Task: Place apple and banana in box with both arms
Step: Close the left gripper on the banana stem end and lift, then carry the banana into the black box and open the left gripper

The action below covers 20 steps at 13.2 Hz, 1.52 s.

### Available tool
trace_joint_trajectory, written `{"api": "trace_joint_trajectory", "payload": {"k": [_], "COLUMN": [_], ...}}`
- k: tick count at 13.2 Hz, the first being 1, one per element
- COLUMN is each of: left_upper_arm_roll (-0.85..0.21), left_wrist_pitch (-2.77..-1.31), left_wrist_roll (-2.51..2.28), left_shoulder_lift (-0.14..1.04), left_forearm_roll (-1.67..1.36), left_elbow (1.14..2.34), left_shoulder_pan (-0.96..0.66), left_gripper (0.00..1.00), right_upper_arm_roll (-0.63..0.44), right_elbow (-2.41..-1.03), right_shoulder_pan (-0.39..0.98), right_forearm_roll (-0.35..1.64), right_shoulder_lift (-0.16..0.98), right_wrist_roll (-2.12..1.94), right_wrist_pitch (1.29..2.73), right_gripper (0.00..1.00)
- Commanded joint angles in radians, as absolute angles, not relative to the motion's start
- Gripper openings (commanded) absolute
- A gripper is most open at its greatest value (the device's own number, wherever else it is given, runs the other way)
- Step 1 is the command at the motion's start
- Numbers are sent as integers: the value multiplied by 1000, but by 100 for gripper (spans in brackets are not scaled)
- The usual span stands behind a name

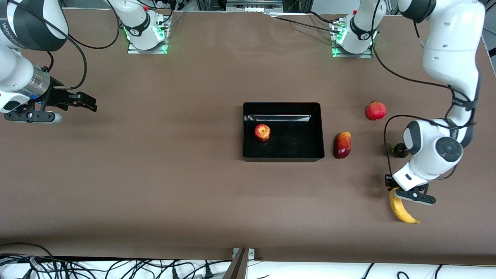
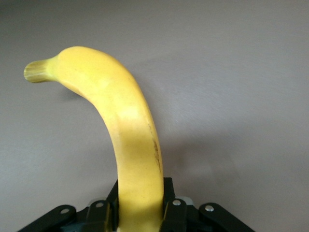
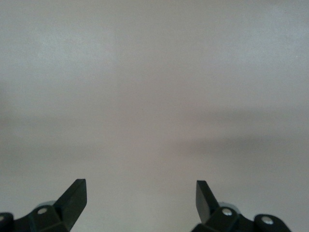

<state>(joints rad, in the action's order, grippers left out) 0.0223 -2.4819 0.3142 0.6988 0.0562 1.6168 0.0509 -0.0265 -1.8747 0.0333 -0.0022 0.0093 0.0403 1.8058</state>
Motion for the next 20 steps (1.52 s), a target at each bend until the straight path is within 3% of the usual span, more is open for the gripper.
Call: {"api": "trace_joint_trajectory", "payload": {"k": [1, 7, 14, 20], "left_upper_arm_roll": [-41, -55, -57, -152], "left_wrist_pitch": [-2311, -2126, -2129, -2206], "left_wrist_roll": [357, 344, -1, 122], "left_shoulder_lift": [573, 454, 259, 236], "left_forearm_roll": [29, -60, -101, -92], "left_elbow": [1632, 1689, 1919, 2031], "left_shoulder_pan": [43, -155, -388, -451], "left_gripper": [0, 0, 0, 0], "right_upper_arm_roll": [-29, -29, -28, -28], "right_elbow": [-1861, -1859, -1859, -1859], "right_shoulder_pan": [37, 38, 38, 38], "right_forearm_roll": [-2, -15, -17, -17], "right_shoulder_lift": [12, 17, 15, 17], "right_wrist_roll": [40, 40, 40, 41], "right_wrist_pitch": [1790, 1796, 1793, 1793], "right_gripper": [100, 100, 100, 100]}}
